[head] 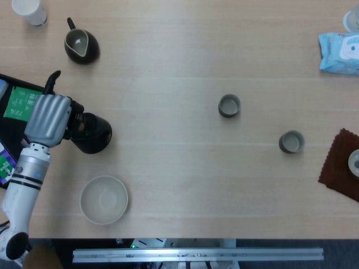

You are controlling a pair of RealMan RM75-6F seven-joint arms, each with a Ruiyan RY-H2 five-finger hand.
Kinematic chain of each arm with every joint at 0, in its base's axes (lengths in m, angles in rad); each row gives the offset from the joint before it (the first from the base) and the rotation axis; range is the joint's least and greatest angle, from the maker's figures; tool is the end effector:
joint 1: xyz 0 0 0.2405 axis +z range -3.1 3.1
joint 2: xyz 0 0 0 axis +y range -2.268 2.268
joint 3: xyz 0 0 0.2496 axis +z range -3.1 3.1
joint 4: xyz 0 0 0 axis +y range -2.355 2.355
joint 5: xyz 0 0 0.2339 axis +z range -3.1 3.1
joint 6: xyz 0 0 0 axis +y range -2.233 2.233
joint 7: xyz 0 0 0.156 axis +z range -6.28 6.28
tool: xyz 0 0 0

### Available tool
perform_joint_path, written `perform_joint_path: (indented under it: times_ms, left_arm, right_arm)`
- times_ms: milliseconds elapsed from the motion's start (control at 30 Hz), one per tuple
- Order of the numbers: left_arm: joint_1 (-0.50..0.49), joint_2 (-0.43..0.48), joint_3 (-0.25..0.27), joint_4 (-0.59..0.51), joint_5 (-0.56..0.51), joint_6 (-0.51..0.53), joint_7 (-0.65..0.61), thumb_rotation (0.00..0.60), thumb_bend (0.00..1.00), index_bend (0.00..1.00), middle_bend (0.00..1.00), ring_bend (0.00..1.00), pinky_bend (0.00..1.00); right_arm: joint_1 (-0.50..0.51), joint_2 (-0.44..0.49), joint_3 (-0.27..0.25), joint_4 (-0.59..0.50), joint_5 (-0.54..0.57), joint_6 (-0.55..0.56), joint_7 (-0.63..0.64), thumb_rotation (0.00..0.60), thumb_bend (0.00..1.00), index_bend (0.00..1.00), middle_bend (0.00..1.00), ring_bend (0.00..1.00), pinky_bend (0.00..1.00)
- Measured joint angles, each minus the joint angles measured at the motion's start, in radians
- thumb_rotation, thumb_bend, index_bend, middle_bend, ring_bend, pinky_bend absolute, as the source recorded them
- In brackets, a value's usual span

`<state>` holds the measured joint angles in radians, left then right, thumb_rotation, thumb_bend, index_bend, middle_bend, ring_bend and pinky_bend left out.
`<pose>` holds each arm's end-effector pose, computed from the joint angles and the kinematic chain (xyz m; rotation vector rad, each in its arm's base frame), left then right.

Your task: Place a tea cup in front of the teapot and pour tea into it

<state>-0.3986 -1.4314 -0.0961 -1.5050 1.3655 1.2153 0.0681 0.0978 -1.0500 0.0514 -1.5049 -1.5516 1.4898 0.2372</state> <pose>-0.2409 0.2858 0.0140 -1.5917 -1.0577 -1.0277 -0.3333 -0.2014 0.1683 1.4012 -0.9179 0.9915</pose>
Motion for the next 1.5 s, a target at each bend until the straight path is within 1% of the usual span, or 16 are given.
perform_joint_path:
  times_ms: [67,300,500,767,933,1100,1367,1500]
  left_arm:
    - [0.004,-0.003,-0.010,-0.007,-0.011,0.012,0.009,0.332,0.19,1.00,1.00,0.91,0.00]
    - [0.016,-0.015,-0.034,-0.010,-0.028,0.057,0.022,0.337,0.26,1.00,1.00,0.93,0.04]
    - [0.024,-0.026,-0.048,0.004,-0.019,0.094,0.021,0.346,0.33,1.00,1.00,0.93,0.06]
    - [0.028,-0.035,-0.043,0.052,0.041,0.139,0.011,0.365,0.33,1.00,1.00,0.91,0.06]
    - [0.030,-0.043,-0.029,0.096,0.092,0.175,0.026,0.409,0.33,1.00,1.00,0.89,0.06]
    - [0.031,-0.040,-0.023,0.098,0.109,0.186,0.037,0.502,0.33,1.00,1.00,0.88,0.06]
    - [0.033,-0.029,-0.020,0.088,0.125,0.196,0.049,0.514,0.33,1.00,1.00,0.86,0.06]
    - [0.033,-0.017,-0.022,0.075,0.130,0.199,0.054,0.513,0.33,1.00,1.00,0.86,0.06]
  right_arm:
    - [-0.001,0.000,0.000,0.000,0.000,0.002,0.001,0.600,0.18,0.37,0.38,0.26,0.22]
    - [-0.004,0.001,-0.001,-0.001,-0.001,0.004,0.000,0.600,0.18,0.37,0.38,0.26,0.22]
    - [-0.003,0.003,-0.001,-0.006,-0.008,0.007,-0.005,0.600,0.18,0.37,0.38,0.26,0.22]
    - [0.005,0.006,-0.004,-0.018,-0.026,0.003,-0.018,0.600,0.18,0.37,0.38,0.26,0.22]
    - [0.011,0.009,-0.007,-0.027,-0.037,0.000,-0.028,0.600,0.18,0.37,0.38,0.26,0.22]
    - [0.016,0.012,-0.010,-0.035,-0.048,-0.004,-0.038,0.600,0.18,0.37,0.38,0.26,0.22]
    - [0.034,0.024,-0.017,-0.053,-0.074,-0.021,-0.071,0.600,0.18,0.37,0.38,0.26,0.22]
    - [0.058,0.038,-0.026,-0.073,-0.107,-0.052,-0.112,0.600,0.18,0.37,0.37,0.26,0.22]
